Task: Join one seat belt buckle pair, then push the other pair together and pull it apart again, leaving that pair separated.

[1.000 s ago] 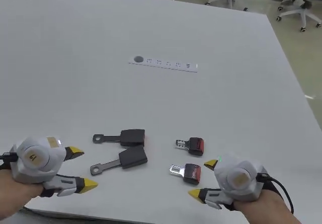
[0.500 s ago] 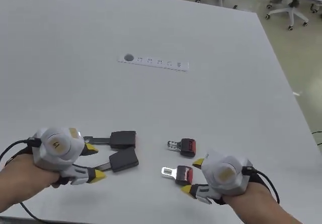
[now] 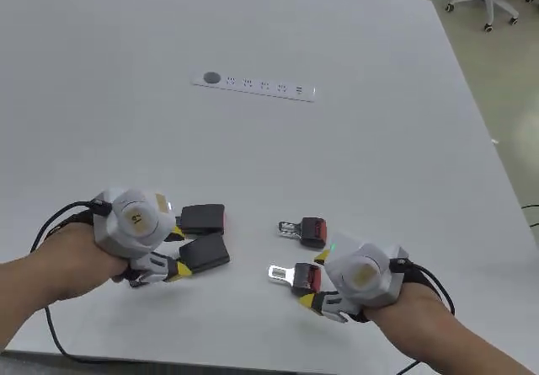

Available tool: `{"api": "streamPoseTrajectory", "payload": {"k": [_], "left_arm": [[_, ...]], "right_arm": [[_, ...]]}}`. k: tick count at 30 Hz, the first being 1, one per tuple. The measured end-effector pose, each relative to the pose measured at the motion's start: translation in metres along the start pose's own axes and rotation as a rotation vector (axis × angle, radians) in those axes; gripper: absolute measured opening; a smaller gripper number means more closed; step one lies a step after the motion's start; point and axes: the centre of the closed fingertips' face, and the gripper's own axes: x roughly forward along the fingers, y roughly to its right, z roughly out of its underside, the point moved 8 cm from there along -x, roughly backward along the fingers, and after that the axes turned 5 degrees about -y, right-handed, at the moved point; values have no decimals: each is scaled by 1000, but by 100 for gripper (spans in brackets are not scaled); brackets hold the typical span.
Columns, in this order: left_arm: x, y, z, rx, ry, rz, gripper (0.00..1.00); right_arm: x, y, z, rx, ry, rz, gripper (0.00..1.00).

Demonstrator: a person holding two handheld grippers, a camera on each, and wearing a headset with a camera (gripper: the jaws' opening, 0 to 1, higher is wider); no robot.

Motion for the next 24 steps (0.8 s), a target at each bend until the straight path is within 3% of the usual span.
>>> {"api": "streamPoseTrajectory", "payload": {"k": [6,13,24], "left_arm": [[8,-2,-6,60,-29,14,35],[19,-2,-10,188,-84,36,33],[22,5,-12,291,-120,63,33]], "right_arm": [[9,5,3,-23,-26,-8,38],[15,10,2,-47,-53,-22,35],[25,10,7,-101,-91,-48,31]]}}
